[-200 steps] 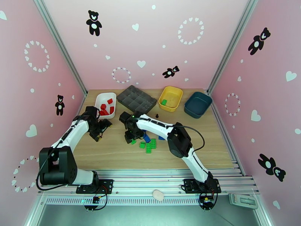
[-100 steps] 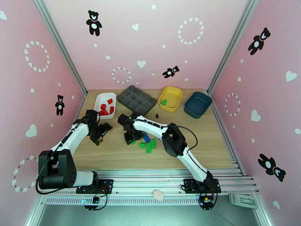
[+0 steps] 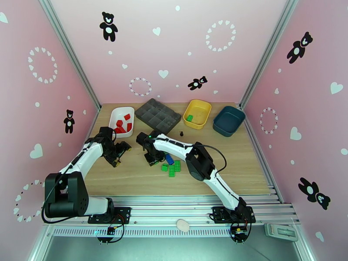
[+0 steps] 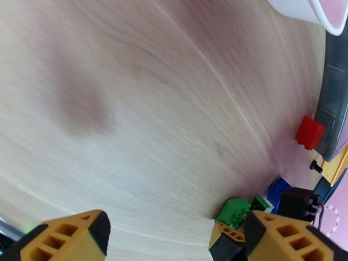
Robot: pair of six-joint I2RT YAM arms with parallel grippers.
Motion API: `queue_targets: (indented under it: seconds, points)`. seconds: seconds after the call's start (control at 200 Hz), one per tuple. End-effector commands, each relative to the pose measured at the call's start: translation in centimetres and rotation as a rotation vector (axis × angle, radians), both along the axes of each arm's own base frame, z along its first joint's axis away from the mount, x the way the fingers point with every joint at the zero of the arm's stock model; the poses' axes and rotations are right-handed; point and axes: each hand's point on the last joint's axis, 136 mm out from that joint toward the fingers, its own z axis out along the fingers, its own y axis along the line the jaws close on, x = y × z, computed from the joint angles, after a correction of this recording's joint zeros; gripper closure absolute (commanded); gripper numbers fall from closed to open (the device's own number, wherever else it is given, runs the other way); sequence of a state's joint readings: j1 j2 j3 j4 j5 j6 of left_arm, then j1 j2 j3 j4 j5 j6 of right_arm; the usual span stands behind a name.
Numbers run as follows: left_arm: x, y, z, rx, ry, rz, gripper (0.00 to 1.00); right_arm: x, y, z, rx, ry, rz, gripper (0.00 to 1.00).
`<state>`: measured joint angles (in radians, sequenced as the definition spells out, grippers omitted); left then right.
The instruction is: Sort the legos into containers by color
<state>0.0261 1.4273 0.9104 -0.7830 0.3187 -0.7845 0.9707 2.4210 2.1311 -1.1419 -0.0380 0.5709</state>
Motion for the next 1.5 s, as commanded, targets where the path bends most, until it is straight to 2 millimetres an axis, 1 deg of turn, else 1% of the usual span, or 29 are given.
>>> queue_targets:
  seconds: [0.0, 0.125, 0.18, 0.235, 0.395, 0.531, 0.616, 0.726, 0.806, 0.851, 0.891, 0.966, 1.041, 1.101, 1.221, 1.331, 1.451, 1.466, 1.497]
  points:
    - [1.3, -3.0, 0.2, -0.072, -0.027, -0.058, 0.14, 2.9, -1.8, 5.9, 0.1, -0.073, -0.093, 0.79]
    - [2.8, -6.6, 0.7, -0.122, -0.06, -0.123, 0.14, 5.6, -4.7, 8.7, 0.158, -0.116, -0.192, 0.79]
    - [3.4, -8.6, 1.1, -0.142, -0.071, -0.168, 0.14, 6.9, -6.4, 9.8, 0.169, -0.138, -0.235, 0.79]
    - [4.0, -10.7, 1.5, -0.157, -0.081, -0.221, 0.15, 8.2, -8.5, 10.5, 0.159, -0.162, -0.278, 0.79]
    - [5.8, -17.3, 3.2, -0.212, -0.122, -0.374, 0.15, 12.5, -15.5, 11.5, 0.082, -0.225, -0.422, 0.8]
    - [7.0, -22.0, 4.2, -0.266, -0.145, -0.465, 0.16, 16.4, -20.7, 12.3, 0.048, -0.287, -0.545, 0.8]
    - [7.6, -24.3, 4.8, -0.287, -0.154, -0.507, 0.16, 18.7, -23.1, 12.6, 0.04, -0.308, -0.611, 0.8]
    - [7.9, -26.3, 5.4, -0.305, -0.157, -0.545, 0.16, 21.5, -24.9, 12.7, 0.055, -0.326, -0.669, 0.79]
    - [8.0, -27.0, 5.6, -0.313, -0.158, -0.555, 0.17, 23.0, -25.6, 12.5, 0.073, -0.327, -0.707, 0.78]
    - [7.9, -27.1, 5.6, -0.316, -0.155, -0.555, 0.17, 23.8, -26.0, 12.0, 0.083, -0.324, -0.729, 0.76]
    - [7.9, -27.1, 5.6, -0.317, -0.153, -0.555, 0.16, 24.5, -26.2, 11.7, 0.097, -0.321, -0.746, 0.71]
    - [7.6, -26.9, 5.6, -0.31, -0.15, -0.558, 0.17, 25.4, -26.3, 11.1, 0.12, -0.317, -0.763, 0.58]
    - [7.3, -26.6, 5.6, -0.296, -0.146, -0.564, 0.17, 25.9, -26.0, 10.9, 0.145, -0.32, -0.759, 0.53]
    - [7.1, -26.4, 5.6, -0.285, -0.143, -0.567, 0.17, 26.1, -25.8, 11.0, 0.156, -0.326, -0.75, 0.5]
    - [6.9, -25.9, 5.8, -0.264, -0.146, -0.569, 0.17, 25.9, -25.6, 11.2, 0.162, -0.317, -0.727, 0.48]
    - [6.8, -25.0, 5.7, -0.212, -0.145, -0.555, 0.17, 25.1, -25.2, 12.0, 0.17, -0.315, -0.697, 0.49]
    - [6.6, -23.4, 5.2, -0.126, -0.124, -0.532, 0.18, 23.4, -23.7, 13.3, 0.184, -0.327, -0.638, 0.49]
    - [6.5, -23.1, 5.1, -0.115, -0.121, -0.53, 0.18, 23.1, -23.5, 13.1, 0.181, -0.321, -0.63, 0.49]
    - [6.5, -22.6, 4.9, -0.091, -0.116, -0.524, 0.18, 22.4, -23.0, 13.4, 0.18, -0.32, -0.611, 0.49]
